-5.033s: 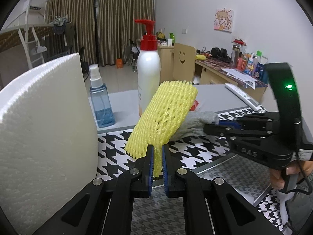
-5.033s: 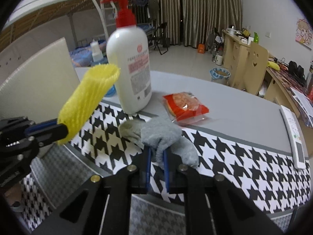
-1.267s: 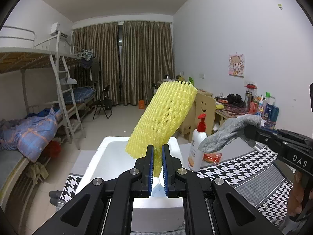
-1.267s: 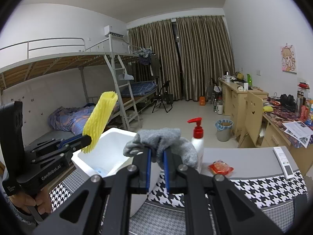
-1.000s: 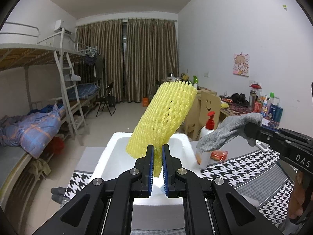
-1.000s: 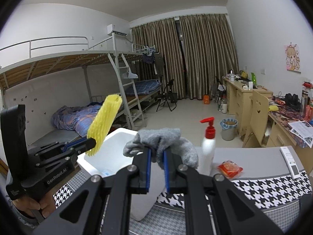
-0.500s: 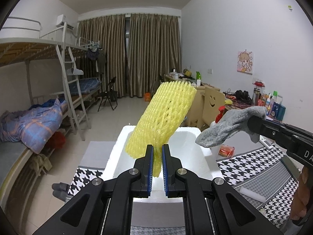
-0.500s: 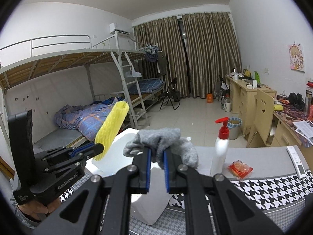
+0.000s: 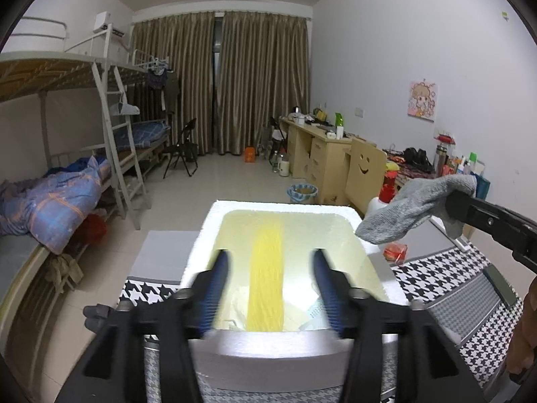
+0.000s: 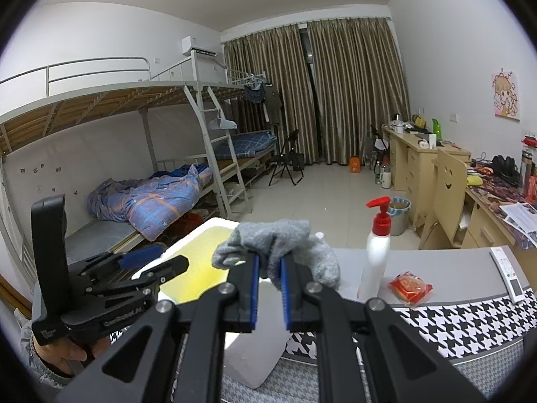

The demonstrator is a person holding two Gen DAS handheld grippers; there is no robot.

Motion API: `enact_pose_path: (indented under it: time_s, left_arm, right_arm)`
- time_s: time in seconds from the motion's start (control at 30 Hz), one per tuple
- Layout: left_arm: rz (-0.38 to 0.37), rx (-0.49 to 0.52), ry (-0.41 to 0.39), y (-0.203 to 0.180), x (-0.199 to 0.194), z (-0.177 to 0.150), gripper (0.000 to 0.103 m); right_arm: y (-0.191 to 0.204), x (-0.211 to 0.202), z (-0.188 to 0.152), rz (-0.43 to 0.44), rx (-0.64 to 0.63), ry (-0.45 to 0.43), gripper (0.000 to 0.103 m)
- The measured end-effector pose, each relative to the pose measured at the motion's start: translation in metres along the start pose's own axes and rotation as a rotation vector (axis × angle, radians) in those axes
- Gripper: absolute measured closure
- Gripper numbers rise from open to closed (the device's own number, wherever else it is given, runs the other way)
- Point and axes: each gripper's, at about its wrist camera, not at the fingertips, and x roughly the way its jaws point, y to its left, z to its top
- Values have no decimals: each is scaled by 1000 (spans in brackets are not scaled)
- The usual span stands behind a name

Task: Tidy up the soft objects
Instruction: 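Lower the sponge into the foam box and open the left tool, then lower the sock into the foam box and open the right tool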

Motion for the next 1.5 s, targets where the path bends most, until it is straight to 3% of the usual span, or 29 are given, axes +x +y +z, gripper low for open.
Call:
enact_pose_path:
  time_s: [0.07, 0.27, 0.73, 1.5]
  left_arm:
    - [8, -15, -12, 3, -3, 0, 20]
    - [40, -53, -58, 9, -17, 2, 1]
    - [100, -53, -117, 25, -43, 0, 1]
    - [127, -67, -125, 44, -56, -8, 1]
  right_arm:
    - [1, 1, 0, 3, 1, 3, 88]
    - [5, 3, 2, 10, -2, 9, 88]
    - [21, 16, 2, 37, -35, 30, 88]
    - [44, 48, 3, 66, -72, 95, 88]
